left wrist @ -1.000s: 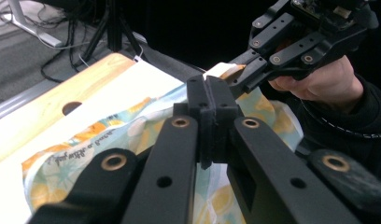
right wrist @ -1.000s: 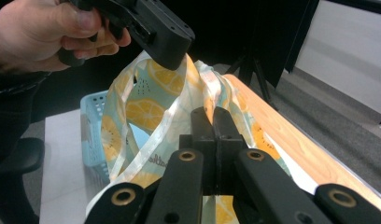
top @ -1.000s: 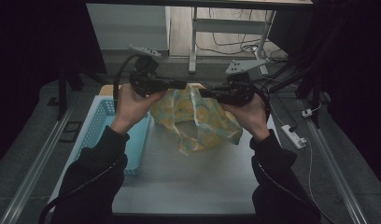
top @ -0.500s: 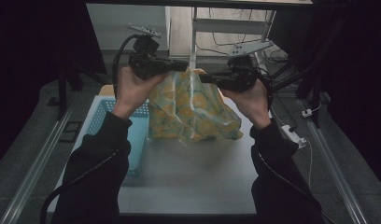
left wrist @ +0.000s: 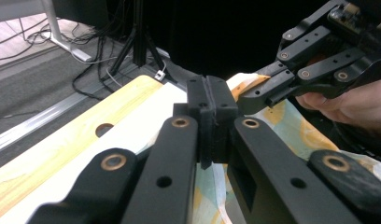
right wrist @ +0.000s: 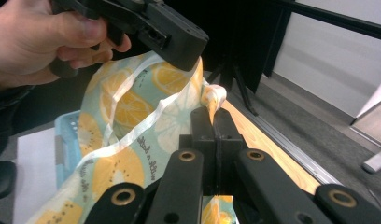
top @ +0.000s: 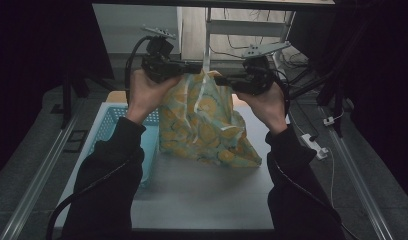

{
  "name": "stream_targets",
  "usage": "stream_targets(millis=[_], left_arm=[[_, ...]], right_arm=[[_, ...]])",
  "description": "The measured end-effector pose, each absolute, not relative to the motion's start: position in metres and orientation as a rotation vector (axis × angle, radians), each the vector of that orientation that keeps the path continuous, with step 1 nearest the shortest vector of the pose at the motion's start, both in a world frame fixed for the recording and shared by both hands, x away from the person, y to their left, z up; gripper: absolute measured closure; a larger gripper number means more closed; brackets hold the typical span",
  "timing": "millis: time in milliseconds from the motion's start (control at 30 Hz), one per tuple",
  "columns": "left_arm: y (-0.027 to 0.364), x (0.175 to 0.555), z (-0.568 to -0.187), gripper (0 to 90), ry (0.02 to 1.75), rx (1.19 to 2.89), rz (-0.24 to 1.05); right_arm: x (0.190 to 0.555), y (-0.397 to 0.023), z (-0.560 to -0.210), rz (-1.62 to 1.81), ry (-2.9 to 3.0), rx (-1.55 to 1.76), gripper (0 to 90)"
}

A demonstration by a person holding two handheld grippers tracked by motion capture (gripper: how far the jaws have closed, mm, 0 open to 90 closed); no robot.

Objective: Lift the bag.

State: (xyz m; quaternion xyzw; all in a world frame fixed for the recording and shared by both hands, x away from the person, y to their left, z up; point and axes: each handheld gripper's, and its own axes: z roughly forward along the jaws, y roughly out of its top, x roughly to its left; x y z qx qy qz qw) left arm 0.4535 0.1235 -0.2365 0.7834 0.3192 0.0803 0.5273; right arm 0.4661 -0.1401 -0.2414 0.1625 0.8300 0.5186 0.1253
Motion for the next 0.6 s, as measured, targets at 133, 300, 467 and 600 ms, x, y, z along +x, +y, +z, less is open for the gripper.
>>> stream_targets(millis=[133,300,467,600], left_arm=[[0.119,0.456,-0.243,89.9,0.755,1.887,0.225],[0.114,0.46,-0.252,89.7,0.761,1.904,0.242],[0.114,0.464,-0.265,89.5,0.771,1.916,0.232],[0.114,0.467,-0.277,89.3,0.784,1.929,0.22]], right_arm=[[0.47,-0.14,-0.248,1.498,2.411,0.49,90.0],[0.475,-0.139,-0.257,1.477,2.413,0.51,90.0],[0.48,-0.138,-0.269,1.458,2.424,0.522,89.9],[0.486,-0.139,-0.281,1.45,2.431,0.545,89.8]])
